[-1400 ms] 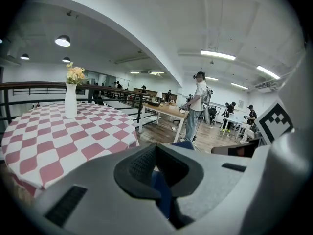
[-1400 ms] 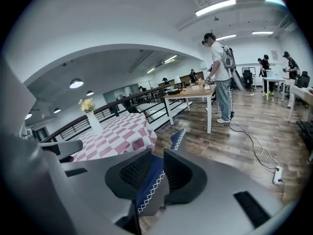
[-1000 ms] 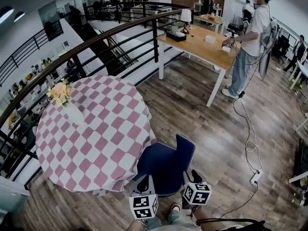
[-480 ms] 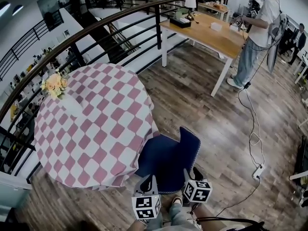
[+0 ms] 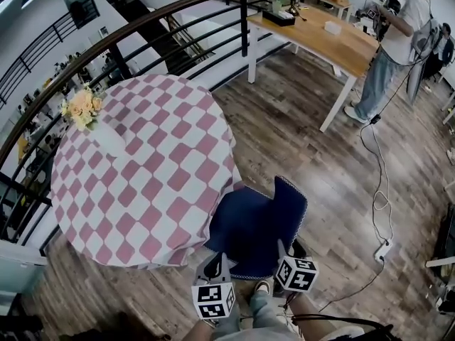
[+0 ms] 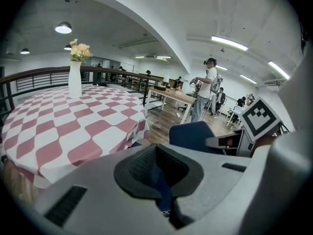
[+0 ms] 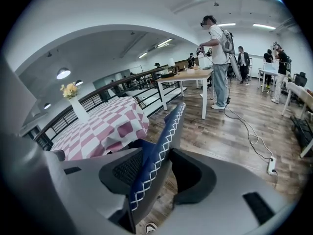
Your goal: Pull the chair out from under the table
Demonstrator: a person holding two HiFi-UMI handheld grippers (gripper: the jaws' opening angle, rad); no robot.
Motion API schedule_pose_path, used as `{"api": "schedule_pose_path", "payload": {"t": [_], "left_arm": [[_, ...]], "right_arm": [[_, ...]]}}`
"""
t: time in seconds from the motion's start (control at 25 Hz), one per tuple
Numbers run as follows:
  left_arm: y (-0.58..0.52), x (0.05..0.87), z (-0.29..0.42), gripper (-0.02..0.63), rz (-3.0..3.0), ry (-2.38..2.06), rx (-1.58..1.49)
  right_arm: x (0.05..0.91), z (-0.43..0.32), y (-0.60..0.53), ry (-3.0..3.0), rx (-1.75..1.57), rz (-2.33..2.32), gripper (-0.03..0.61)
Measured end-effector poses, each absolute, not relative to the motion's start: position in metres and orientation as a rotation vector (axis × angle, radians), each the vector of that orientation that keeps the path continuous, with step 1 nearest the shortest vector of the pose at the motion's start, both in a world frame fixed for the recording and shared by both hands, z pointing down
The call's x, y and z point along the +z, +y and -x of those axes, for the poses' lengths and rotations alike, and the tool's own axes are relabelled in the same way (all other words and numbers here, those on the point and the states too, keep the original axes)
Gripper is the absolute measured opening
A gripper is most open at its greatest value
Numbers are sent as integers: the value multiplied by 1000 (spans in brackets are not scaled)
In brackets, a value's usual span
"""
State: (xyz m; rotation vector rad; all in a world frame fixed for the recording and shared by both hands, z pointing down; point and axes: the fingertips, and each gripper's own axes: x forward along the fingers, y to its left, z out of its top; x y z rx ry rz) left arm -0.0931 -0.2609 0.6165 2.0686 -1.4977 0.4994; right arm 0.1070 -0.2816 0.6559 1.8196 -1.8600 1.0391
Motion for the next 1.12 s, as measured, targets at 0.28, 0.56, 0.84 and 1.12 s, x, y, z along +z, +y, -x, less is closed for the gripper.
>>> {"api": "schedule_pose_path", "payload": {"t": [0.28,0.56,0.84,1.12], "left_arm": [[-260,619,97,2,-2049,-1503,481],[-253,614,102,2,-2035,-1516,450],[-246,610,115,2,-2026,-1541,429],[-241,605,134,3,-2002,-1578,443]], "right_arm": [[657,-109,-282,-1771,1023,-1890,153],[659,-112,-281,-1701,1114,-1951,117],[659,-112,-278,-1692,1139,-1986,109],[655,-117,-279,-1681,1143,-2005,102]]}}
